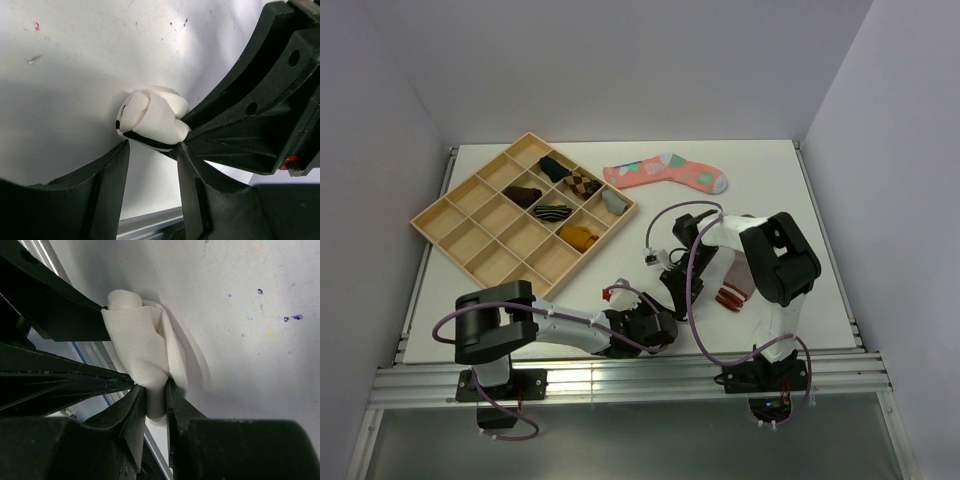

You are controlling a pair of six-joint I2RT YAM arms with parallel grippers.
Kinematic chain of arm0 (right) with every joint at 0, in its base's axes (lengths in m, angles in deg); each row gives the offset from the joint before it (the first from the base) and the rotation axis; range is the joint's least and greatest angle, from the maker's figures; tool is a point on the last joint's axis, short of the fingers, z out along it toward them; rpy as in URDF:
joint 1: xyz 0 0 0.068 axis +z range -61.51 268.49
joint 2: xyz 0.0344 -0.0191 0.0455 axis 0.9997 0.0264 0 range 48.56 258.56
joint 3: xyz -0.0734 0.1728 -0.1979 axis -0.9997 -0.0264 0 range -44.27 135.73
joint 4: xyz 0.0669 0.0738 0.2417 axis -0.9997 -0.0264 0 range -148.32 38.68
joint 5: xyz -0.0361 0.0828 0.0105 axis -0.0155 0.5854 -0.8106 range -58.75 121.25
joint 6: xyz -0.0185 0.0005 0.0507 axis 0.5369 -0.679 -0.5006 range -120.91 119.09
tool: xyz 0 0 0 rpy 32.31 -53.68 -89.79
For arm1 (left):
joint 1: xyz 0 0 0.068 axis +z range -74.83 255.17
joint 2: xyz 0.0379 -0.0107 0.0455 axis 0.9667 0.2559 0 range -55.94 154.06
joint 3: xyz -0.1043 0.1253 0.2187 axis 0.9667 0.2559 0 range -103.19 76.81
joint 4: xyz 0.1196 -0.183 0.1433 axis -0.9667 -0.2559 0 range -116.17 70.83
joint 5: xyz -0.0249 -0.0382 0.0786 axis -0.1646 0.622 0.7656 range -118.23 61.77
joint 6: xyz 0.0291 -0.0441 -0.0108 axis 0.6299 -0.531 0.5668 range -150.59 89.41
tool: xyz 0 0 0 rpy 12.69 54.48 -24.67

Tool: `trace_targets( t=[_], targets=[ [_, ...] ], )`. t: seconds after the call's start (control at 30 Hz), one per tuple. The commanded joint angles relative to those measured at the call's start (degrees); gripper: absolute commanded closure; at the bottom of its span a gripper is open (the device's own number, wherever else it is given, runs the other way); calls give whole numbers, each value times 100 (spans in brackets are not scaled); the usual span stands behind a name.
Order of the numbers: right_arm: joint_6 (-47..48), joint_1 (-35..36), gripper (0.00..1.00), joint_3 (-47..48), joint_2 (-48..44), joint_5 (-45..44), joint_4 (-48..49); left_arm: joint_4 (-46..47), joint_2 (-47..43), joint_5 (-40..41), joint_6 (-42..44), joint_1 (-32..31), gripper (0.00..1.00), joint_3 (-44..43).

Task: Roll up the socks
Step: Pick up the sock at the center of the board.

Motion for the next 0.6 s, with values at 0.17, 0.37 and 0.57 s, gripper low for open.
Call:
trace_targets(
  t=[0.17, 0.37, 0.57],
  targets=[
    [-107, -22, 90, -70, 72, -913, 800, -816, 85, 297, -3625, 110, 50, 228],
    [-379, -13, 90, 97, 238, -905, 879, -851, 173, 279, -3704, 268, 51, 280],
    [-591, -4, 91, 273, 379, -799, 976, -710, 76, 270, -3538, 540, 52, 457]
  ],
)
